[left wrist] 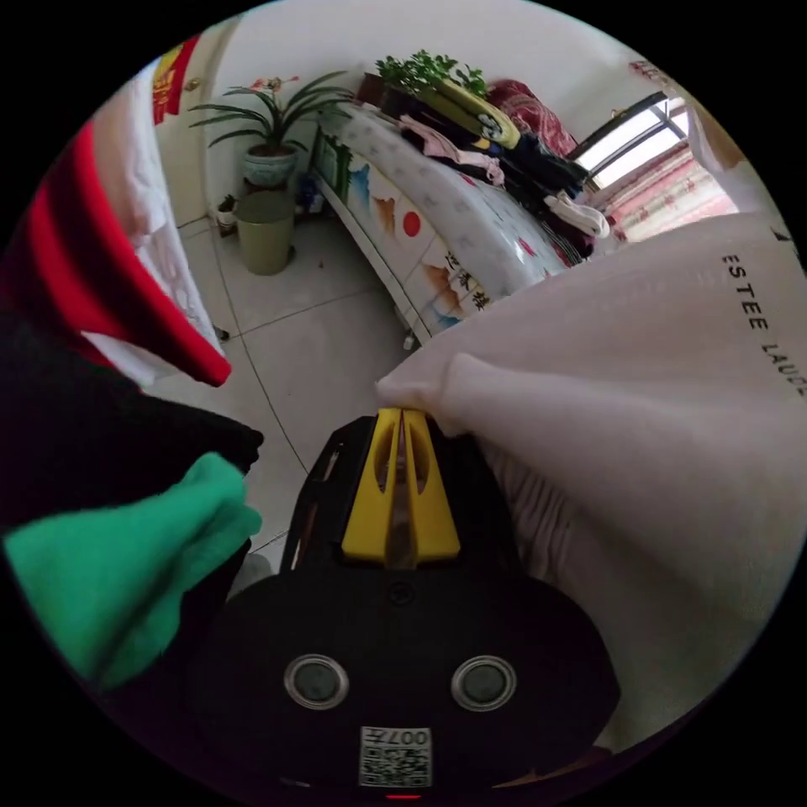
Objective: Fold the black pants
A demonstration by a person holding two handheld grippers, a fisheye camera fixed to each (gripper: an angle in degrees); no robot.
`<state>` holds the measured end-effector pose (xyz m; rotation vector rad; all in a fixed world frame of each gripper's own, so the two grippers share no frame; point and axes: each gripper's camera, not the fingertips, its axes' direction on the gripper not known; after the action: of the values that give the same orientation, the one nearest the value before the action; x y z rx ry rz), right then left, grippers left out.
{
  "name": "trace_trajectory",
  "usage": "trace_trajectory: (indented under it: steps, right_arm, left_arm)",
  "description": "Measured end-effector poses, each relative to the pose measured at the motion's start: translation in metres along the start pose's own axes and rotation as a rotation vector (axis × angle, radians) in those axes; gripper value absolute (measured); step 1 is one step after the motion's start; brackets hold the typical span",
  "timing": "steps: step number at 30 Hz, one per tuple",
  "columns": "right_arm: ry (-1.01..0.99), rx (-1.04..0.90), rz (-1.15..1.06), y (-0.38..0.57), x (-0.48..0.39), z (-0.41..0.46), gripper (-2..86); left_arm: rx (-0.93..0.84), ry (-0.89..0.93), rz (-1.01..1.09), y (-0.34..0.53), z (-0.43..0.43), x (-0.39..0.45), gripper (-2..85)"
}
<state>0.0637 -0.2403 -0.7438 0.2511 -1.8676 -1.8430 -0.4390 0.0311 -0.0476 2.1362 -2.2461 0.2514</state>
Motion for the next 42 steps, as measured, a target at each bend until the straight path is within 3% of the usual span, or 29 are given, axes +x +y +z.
trace_trajectory:
  steps: [4,10,17,24,31,36,42]
  right_arm:
    - [-0.029,-0.058,0.037,-0.03,-0.02,0.059,6.1]
    - [0.081,-0.236,0.055,-0.028,-0.051,0.13,1.6]
    - [0.1,-0.14,-0.063,-0.049,-0.088,0.112,-0.1]
    - [0.041,-0.253,-0.171,-0.098,-0.123,0.146,-0.2]
    - [0.079,-0.264,0.006,0.045,-0.135,0.16,-0.3]
    - [0.124,-0.239,0.236,0.186,-0.121,0.089,-0.4]
    - [0.379,-0.276,0.435,0.289,-0.146,-0.032,-0.3]
  left_arm:
    - [0.056,-0.024,-0.061,0.03,0.003,-0.014,-1.0]
    - [0.069,-0.01,-0.118,0.062,0.017,-0.032,-1.0]
    - [0.122,0.008,-0.164,0.09,0.021,-0.049,-1.0]
    - [0.153,0.008,-0.172,0.105,0.022,-0.057,-1.0]
    - [0.178,-0.026,-0.15,0.108,0.017,-0.06,-0.8]
    - [0.171,-0.091,-0.05,0.09,0.007,-0.052,1.1]
    - [0.234,-0.124,0.129,0.019,-0.017,-0.035,6.3]
